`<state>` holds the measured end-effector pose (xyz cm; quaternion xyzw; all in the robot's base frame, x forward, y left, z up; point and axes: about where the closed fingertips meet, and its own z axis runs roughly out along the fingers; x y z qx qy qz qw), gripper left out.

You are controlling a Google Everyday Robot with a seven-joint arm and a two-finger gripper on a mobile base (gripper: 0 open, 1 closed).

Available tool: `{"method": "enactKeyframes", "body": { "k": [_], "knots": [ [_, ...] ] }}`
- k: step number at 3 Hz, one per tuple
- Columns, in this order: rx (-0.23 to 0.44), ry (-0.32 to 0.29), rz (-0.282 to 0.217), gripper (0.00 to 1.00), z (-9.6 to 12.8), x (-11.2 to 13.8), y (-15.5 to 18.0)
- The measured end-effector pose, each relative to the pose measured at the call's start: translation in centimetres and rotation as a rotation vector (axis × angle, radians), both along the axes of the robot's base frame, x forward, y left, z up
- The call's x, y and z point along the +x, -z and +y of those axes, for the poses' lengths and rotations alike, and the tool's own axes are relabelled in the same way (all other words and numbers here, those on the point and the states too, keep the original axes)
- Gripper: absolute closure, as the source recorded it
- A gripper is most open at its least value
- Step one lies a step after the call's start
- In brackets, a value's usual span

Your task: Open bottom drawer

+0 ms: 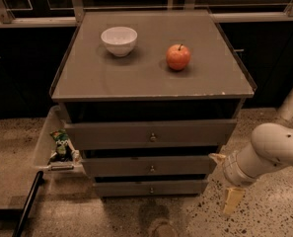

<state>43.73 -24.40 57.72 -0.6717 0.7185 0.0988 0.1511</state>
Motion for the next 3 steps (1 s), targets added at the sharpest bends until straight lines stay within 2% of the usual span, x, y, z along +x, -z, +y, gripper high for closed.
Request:
{"method": "enactKeyframes", "body": {
  "k": [1,2,3],
  "knots": [
    [0.000,0.000,0.000,0.00,0.0,0.0,0.0],
    [0.020,-0.010,0.035,0.00,0.4,0.1,2.2],
    [0.027,-0.026,0.071,0.00,1.0,0.6,7.8]
  ]
}}
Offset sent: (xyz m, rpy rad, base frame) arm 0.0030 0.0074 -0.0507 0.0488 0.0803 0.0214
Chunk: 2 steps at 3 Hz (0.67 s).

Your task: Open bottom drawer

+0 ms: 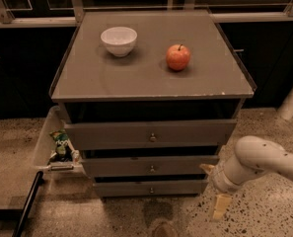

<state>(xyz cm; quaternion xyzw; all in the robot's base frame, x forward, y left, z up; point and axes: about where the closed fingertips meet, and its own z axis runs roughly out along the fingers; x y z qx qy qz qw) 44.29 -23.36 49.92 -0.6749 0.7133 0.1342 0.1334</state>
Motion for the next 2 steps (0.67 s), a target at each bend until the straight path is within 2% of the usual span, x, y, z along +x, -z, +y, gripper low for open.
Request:
{"method": "enactKeyframes", "body": {
  "k": [1,2],
  "knots": [
    [0.000,-0.036,-0.021,0.00,0.6,0.3,6.0],
    [0.044,-0.069,-0.070,0.00,0.9,1.0,10.6]
  ]
}}
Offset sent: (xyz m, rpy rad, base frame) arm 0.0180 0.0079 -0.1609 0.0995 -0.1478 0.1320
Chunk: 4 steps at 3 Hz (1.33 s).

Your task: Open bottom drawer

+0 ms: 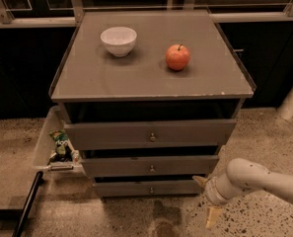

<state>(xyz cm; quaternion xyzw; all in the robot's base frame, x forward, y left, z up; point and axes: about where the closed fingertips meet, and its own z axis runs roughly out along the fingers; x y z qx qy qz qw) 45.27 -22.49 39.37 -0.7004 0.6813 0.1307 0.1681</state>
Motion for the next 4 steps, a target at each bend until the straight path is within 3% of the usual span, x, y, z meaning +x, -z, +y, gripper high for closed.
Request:
{"method": "enactKeyframes", "body": {
  "k": [1,2,4],
  "knots": [
    [0.057,-0.030,-0.013,0.00,-0.2,0.8,4.5],
    [0.109,0.023,0.007,0.00,-1.4,2.9,8.8],
    [0.095,0.037,0.010,0.00,-1.0,2.7,10.6]
  ]
}}
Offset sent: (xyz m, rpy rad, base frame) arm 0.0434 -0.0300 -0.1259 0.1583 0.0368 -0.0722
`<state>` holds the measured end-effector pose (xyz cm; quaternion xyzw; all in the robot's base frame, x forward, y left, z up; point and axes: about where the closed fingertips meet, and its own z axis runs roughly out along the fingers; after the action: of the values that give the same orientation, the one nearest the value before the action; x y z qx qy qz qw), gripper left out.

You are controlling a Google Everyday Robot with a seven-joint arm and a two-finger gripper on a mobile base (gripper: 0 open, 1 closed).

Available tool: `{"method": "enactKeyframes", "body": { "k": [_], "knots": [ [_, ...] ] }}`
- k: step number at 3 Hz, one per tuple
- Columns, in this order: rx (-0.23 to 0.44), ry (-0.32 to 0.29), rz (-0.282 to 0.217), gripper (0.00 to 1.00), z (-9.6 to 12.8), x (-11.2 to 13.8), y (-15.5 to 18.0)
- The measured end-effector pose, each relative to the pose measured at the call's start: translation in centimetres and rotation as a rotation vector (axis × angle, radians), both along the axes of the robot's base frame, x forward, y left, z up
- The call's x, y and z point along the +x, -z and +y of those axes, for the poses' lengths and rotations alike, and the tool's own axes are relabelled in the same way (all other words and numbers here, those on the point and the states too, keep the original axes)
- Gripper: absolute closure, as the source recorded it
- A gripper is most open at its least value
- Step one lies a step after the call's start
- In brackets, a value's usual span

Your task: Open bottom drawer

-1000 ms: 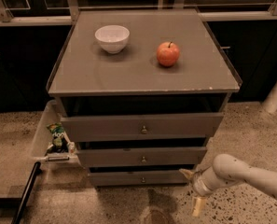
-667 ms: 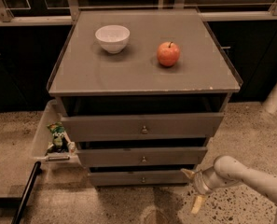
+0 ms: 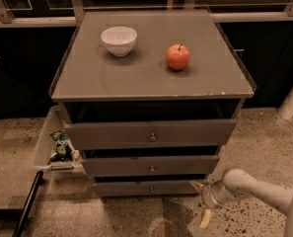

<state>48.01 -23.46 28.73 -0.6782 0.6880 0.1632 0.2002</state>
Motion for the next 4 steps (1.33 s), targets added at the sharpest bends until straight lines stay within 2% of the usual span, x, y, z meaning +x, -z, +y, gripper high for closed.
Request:
{"method": "enactKeyframes", "body": {
  "k": [1,3,4],
  "knots": [
    [-0.036,0.025,-0.019,0.00,0.3,0.9,3.7],
    [-0.056,0.056,-0.116,0.00,0.9,4.0,8.8],
    [-0.030,0.061,-0.224,0.00,1.2,8.7,10.9]
  ]
}}
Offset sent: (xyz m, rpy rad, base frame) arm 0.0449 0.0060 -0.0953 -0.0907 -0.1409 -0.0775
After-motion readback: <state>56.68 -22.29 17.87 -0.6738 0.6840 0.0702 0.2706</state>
